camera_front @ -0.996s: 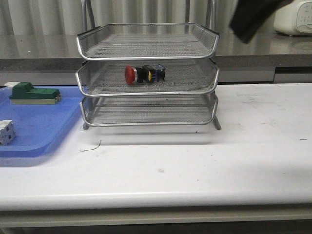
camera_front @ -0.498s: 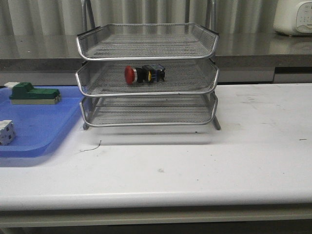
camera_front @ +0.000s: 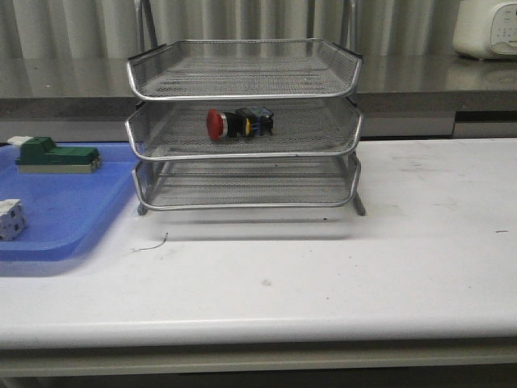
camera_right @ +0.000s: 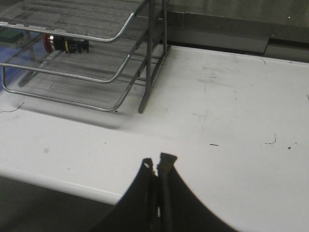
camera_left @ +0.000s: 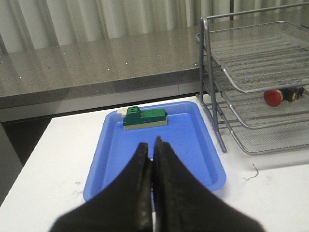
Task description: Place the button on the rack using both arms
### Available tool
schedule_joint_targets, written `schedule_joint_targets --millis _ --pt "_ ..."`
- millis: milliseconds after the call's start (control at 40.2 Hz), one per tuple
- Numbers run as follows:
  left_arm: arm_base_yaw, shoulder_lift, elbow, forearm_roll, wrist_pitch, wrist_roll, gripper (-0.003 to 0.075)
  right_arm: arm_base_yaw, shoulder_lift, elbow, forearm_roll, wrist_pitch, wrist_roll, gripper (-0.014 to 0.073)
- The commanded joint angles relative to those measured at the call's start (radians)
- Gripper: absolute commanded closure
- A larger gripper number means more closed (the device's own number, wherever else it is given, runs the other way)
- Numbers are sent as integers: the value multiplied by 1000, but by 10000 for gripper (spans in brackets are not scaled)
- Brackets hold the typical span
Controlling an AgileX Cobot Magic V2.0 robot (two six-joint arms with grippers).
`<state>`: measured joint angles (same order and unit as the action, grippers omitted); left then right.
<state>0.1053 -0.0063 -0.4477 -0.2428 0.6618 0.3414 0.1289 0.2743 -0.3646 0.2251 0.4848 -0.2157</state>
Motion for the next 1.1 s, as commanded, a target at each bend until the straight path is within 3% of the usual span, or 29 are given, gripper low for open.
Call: schedule_joint_targets --millis 0,921,1070 --pt "0 -19 -23 -20 -85 -9 739 -5 5 -22 -5 -80 0 655" --pt "0 -19 -17 -21 -93 -9 739 -5 5 -22 -5 -80 0 655" --pt "-14 -21 28 68 -161 -188 739 -5 5 -22 -5 -80 0 655"
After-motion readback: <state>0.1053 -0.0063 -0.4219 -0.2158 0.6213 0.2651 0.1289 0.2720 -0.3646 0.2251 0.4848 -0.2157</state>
